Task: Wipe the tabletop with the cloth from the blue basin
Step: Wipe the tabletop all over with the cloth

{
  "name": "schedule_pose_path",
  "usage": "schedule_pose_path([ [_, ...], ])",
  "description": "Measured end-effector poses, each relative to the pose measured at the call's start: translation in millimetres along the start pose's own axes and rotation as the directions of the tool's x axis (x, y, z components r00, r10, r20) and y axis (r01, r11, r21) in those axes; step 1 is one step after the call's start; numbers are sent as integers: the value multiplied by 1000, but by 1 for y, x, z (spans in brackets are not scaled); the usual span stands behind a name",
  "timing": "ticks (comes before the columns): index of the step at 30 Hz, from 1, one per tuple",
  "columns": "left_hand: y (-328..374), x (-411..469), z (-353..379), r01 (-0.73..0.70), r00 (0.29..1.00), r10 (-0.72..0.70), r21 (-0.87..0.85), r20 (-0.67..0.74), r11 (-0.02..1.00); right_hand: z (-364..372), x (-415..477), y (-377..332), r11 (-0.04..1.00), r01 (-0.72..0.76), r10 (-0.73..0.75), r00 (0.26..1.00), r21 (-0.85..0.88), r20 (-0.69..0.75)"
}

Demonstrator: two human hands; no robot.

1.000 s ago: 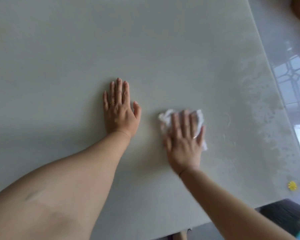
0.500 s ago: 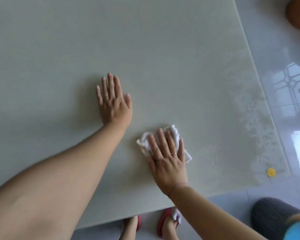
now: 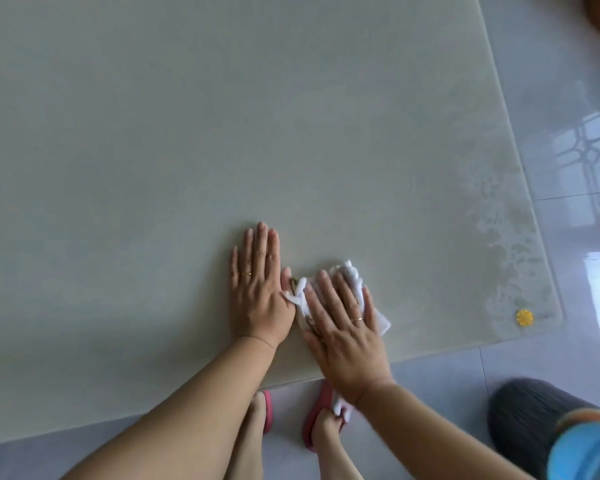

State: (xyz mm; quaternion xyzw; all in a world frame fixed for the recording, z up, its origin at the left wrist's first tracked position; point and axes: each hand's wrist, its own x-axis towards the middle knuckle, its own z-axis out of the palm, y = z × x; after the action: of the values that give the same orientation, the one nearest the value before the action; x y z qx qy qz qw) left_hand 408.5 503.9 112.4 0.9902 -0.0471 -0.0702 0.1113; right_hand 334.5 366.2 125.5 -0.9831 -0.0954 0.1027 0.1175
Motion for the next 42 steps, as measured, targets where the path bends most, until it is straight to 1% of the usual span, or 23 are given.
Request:
schedule_pose_path([
  [1,0,0,0,-4,1000,4,5,-3,1000,-4,0,21,998,54,-54,999,-32,6],
  [2,-1,0,1,-6,1000,6,3,-7,1000,-9,1,42,997,38,-38,999,-64,3],
  [4,-1,0,1,-1,1000,1,0,-25,1000,-20,6,76,982,-184,183,983,-51,-14],
  [6,0,0,2,2,999,-2,7,-32,1000,-20,10,75,899,-436,437,899,30,-31],
  [8,1,0,2,1,999,-1,4,-33,1000,-8,5,41,850,-522,525,849,67,-53],
  [9,1,0,2,2,999,-2,4,-35,1000,0,-4,19,886,-460,463,884,64,-58],
  [11,1,0,2,-1,999,1,12,-41,1000,11,-29,-10,982,-187,187,982,25,-37],
  [13,0,0,3,-10,999,11,17,-52,1000,9,-43,8,995,93,-93,995,-20,22],
  [15,0,0,4,-10,998,11,14,-56,1000,0,-45,53,976,199,-196,980,-91,41],
  [16,0,0,4,-8,998,9,13,-57,1000,-7,-45,74,983,142,-140,990,-116,29],
  [18,0,-1,5,-3,998,5,24,-60,1000,-19,-45,106,989,-129,129,992,-74,6],
  [20,1,-1,6,8,999,-6,30,-53,1000,-19,-44,102,918,-396,396,918,29,-1],
  [22,2,-1,5,14,999,-13,33,-49,999,-10,-39,66,814,-572,575,818,100,-6],
  [23,2,-1,5,16,999,-14,38,-49,999,-5,-37,44,807,-579,584,812,120,-11],
  [24,2,-1,6,16,999,-14,43,-48,999,1,-38,22,841,-527,533,846,121,-13],
  [26,2,-1,6,13,999,-11,48,-53,999,14,-47,-24,941,-333,332,943,66,26],
  [27,3,0,6,12,998,-9,45,-62,999,21,-52,-43,965,-260,259,965,41,43],
  [29,2,0,7,0,998,3,39,-70,999,31,-60,-69,967,-249,246,967,44,66],
  [32,0,0,7,-10,997,13,34,-82,999,37,-61,-74,963,-263,260,964,64,59],
  [36,1,-1,7,-9,997,12,39,-70,999,28,-69,-31,998,-29,24,995,50,100],
  [38,1,-1,7,-5,998,7,37,-70,999,18,-69,13,996,-86,85,995,12,56],
  [40,0,-2,7,7,998,-5,34,-67,999,0,-68,64,965,-259,259,966,-46,2],
  [42,1,-2,8,0,998,3,43,-66,999,-19,-67,111,908,-416,417,909,-44,17],
])
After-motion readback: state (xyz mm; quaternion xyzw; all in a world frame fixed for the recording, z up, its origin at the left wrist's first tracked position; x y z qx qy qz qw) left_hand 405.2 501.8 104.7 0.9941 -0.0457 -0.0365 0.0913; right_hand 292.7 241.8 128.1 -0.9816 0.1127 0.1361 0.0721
